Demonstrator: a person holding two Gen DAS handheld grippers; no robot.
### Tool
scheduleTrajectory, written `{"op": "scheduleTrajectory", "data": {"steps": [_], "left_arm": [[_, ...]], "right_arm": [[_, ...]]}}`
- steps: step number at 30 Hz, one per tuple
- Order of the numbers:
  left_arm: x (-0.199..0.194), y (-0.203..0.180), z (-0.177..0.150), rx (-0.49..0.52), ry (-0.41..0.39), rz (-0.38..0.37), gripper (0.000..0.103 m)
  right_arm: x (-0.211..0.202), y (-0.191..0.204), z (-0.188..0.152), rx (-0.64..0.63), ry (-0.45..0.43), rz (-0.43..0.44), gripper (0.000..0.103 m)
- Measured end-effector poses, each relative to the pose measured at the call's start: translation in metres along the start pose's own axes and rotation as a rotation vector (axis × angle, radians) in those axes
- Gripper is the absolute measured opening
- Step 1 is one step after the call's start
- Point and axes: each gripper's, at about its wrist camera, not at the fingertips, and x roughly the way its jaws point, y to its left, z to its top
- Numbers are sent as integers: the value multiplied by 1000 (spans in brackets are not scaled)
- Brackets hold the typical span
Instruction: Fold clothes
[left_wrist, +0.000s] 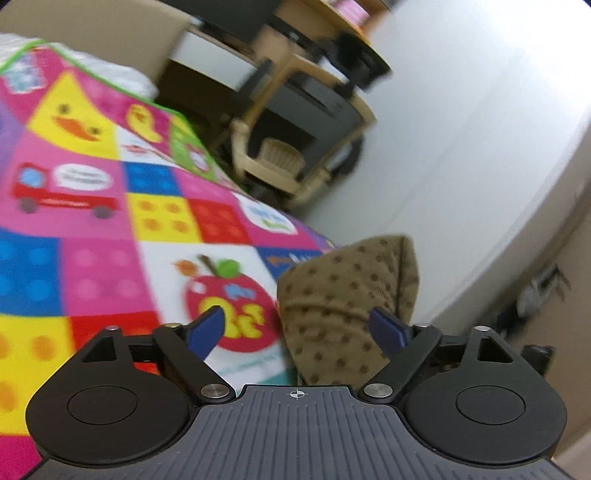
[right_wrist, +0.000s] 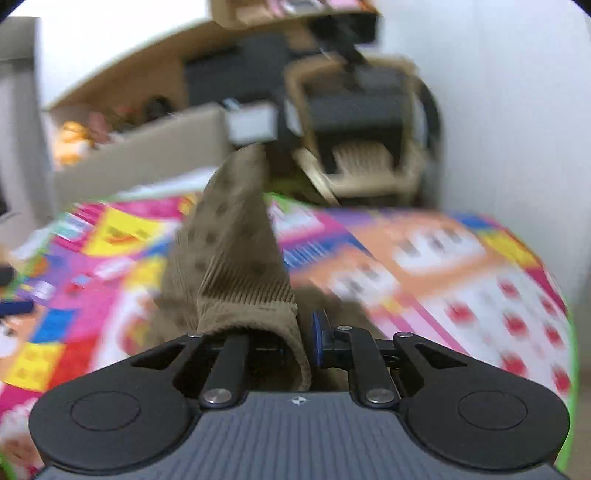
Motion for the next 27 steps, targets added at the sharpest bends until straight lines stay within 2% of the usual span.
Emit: {"op": "scheduleTrajectory", "data": {"steps": [1,3,5,6,7,8,11,13,16,22,24,27], "left_arm": [[13,-8,-1,24,23,-7,93],[44,-22,-7,60,90,-10,94],[73,-33,-14,80,152,-6,94],[86,-36,-19,82,182,-2,94],[99,-38,-23,72,211,-6,94],[109,-38,-28,52,233,-17,94],[129,-33,-40,-29,280,-78,90],[136,-30,-42,-63,284,-108,79],[135,-25,-36,-61,264,-96,74],[103,4,9,-53,108,30,68],[95,6,16,-12,86,70,68],[89,-2,13,95,86,112,69]], "right_arm": [[5,-8,-6,6,18,-10,16],[12,-19,-15,7,43,-22,27],[15,-25,-19,4,46,-35,47],[16,-27,-19,5,45,-41,53],[16,-30,-20,5,44,-46,63],[16,-32,-20,6,42,-52,67],[20,-29,-20,1,57,-29,65],[25,-21,-19,-6,80,12,62],[34,-2,-16,-26,103,64,50],[64,56,-9,-107,103,168,48],[64,68,-7,-116,83,181,48],[53,56,-1,-35,48,194,48]]}}
